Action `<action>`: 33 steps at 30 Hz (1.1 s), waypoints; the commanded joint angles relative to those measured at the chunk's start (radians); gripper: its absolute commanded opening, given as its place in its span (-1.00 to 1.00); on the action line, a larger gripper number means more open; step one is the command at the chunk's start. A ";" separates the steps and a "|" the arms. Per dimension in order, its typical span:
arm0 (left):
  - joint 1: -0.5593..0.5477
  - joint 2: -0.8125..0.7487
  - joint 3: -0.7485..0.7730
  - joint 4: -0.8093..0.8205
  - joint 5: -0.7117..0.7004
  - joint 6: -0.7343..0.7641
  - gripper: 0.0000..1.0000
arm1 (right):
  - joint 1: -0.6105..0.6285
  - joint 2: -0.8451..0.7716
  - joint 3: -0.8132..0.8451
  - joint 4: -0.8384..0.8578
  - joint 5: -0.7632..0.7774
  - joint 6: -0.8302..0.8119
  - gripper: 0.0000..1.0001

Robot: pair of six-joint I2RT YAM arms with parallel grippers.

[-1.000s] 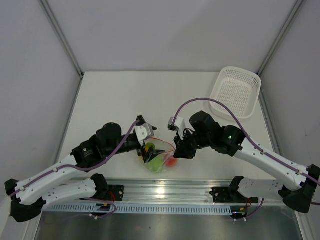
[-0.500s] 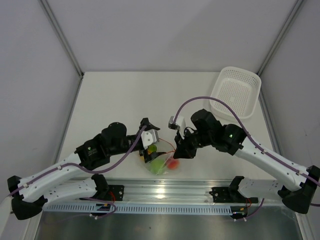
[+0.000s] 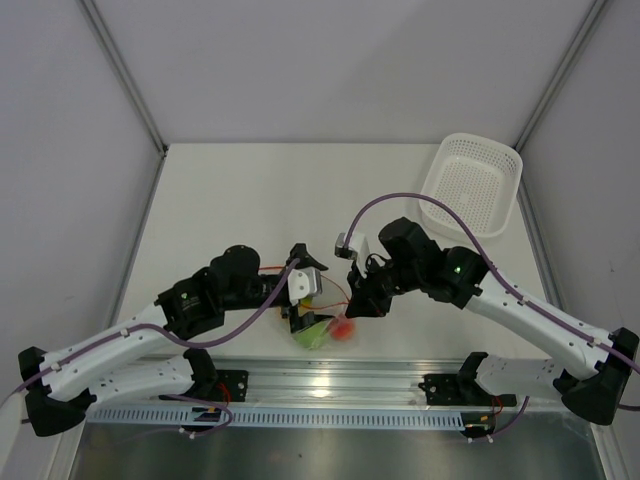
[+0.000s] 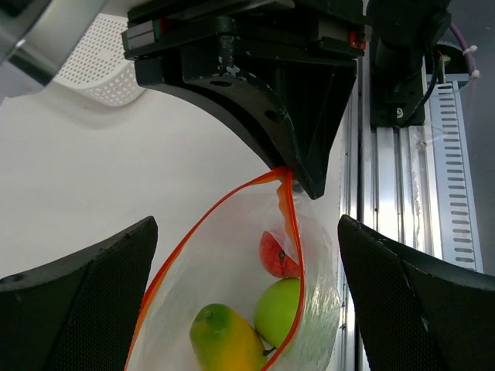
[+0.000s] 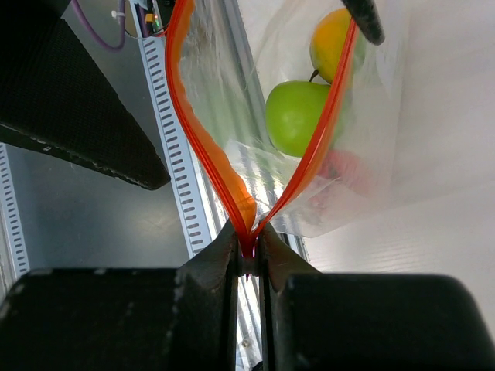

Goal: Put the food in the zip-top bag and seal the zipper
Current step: Adjust the zipper food storage bag at the center of the board.

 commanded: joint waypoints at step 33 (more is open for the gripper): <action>-0.013 0.114 0.017 -0.082 -0.131 -0.253 -0.02 | -0.005 -0.023 0.044 0.026 0.038 0.010 -0.77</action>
